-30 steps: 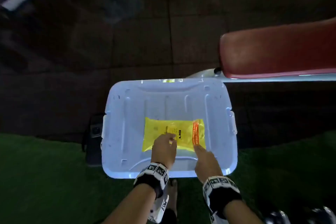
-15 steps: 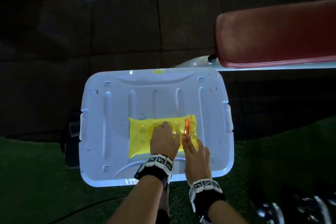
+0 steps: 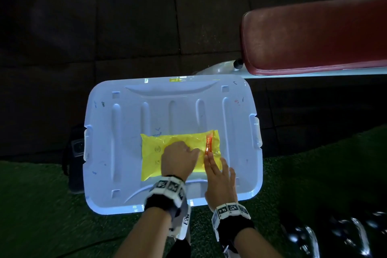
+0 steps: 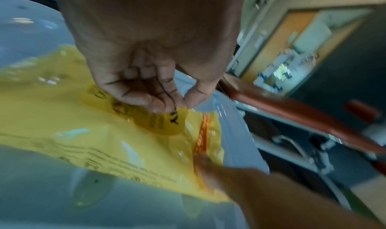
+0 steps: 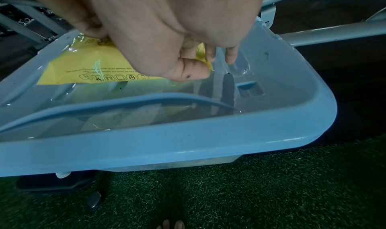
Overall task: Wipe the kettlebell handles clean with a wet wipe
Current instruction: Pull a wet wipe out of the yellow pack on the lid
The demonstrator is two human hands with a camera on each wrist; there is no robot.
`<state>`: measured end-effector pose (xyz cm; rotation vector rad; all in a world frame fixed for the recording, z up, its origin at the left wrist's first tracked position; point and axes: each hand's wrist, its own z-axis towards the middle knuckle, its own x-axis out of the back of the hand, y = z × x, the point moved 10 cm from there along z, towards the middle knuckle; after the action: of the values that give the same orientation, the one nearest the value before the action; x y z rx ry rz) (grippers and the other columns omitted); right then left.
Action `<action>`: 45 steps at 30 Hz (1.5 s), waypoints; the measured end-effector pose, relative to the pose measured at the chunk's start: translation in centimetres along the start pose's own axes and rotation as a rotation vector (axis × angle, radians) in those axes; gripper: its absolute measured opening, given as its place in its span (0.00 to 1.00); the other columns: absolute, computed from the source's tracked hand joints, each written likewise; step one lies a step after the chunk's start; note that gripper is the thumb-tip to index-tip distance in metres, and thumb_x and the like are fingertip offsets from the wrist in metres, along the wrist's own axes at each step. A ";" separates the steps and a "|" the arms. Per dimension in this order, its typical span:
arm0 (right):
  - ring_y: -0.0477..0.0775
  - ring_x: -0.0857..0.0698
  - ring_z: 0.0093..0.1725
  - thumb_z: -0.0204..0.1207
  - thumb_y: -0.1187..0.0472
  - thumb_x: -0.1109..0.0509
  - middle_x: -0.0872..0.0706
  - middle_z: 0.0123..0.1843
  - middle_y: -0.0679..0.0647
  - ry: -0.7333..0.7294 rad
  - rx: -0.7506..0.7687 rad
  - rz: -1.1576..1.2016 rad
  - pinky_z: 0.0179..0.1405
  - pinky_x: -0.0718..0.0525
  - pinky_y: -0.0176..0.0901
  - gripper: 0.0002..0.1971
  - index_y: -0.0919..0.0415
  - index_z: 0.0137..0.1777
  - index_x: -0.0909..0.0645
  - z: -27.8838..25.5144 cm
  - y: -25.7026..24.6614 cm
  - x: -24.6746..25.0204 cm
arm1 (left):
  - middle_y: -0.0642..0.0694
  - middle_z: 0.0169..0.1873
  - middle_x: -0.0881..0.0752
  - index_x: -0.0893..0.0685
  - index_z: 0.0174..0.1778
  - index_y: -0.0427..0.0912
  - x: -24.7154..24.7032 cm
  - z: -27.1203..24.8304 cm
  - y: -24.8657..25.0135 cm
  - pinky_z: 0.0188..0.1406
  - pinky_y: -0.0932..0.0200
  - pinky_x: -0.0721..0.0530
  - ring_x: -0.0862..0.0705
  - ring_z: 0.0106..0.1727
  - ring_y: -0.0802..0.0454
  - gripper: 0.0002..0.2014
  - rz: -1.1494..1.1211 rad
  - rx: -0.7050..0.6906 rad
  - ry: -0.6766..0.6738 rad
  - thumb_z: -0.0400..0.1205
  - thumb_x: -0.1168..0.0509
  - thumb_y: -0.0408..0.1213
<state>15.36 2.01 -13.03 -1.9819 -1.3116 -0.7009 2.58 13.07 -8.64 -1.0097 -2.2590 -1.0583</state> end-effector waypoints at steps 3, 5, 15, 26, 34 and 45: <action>0.63 0.52 0.90 0.79 0.68 0.37 0.60 0.92 0.41 -0.046 -0.015 -0.062 0.87 0.48 0.67 0.46 0.50 0.91 0.59 -0.1 -0.2 0.9 | 0.42 0.27 0.18 0.23 0.26 0.39 4.2 -0.5 -3.1 0.32 0.52 0.31 0.20 0.37 0.39 0.19 -0.099 0.037 0.061 0.77 0.26 0.44; 0.64 0.43 0.88 0.77 0.64 0.36 0.48 0.92 0.43 -0.048 -0.052 -0.059 0.86 0.44 0.68 0.43 0.51 0.91 0.48 0.3 -0.2 1.4 | 0.42 0.27 0.18 0.21 0.26 0.37 6.7 -0.4 -5.6 0.32 0.54 0.28 0.19 0.35 0.42 0.19 -0.131 0.085 0.097 0.75 0.28 0.47; 0.60 0.17 0.56 0.83 0.47 0.34 0.12 0.50 0.49 0.375 -0.024 0.181 0.59 0.25 0.56 0.12 0.46 0.50 0.09 2.6 -5.8 7.7 | 0.47 0.34 0.13 0.17 0.31 0.40 7.3 0.0 -8.0 0.35 0.60 0.24 0.15 0.40 0.51 0.11 -0.230 0.109 0.036 0.79 0.28 0.37; 0.52 0.17 0.40 0.76 0.59 0.30 0.13 0.38 0.46 0.156 -0.212 0.692 0.33 0.27 0.33 0.09 0.53 0.34 0.15 4.8 -5.7 4.7 | 0.47 0.35 0.13 0.16 0.36 0.35 7.2 -0.1 -8.1 0.35 0.61 0.24 0.17 0.39 0.51 0.13 -0.224 0.137 0.024 0.80 0.28 0.41; 0.52 0.17 0.36 0.88 0.67 0.38 0.17 0.40 0.56 0.238 -0.336 1.606 0.38 0.14 0.49 0.09 0.59 0.46 0.21 0.9 -0.9 6.4 | 0.45 0.41 0.10 0.16 0.37 0.37 7.2 -0.4 -8.7 0.39 0.61 0.22 0.13 0.49 0.47 0.11 -0.263 0.163 0.004 0.80 0.29 0.41; 0.63 0.12 0.48 0.75 0.68 0.26 0.09 0.53 0.53 0.496 0.060 0.447 0.48 0.14 0.51 0.10 0.56 0.54 0.15 1.5 -0.6 7.5 | 0.54 0.42 0.13 0.15 0.40 0.50 3.2 -1.3 -2.3 0.43 0.63 0.20 0.15 0.44 0.58 0.05 -0.200 -0.250 0.005 0.80 0.27 0.37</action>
<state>17.65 7.74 -8.40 -1.8036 -0.5664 -0.8435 -1.13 12.40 -6.81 -0.8856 -2.3010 -1.4558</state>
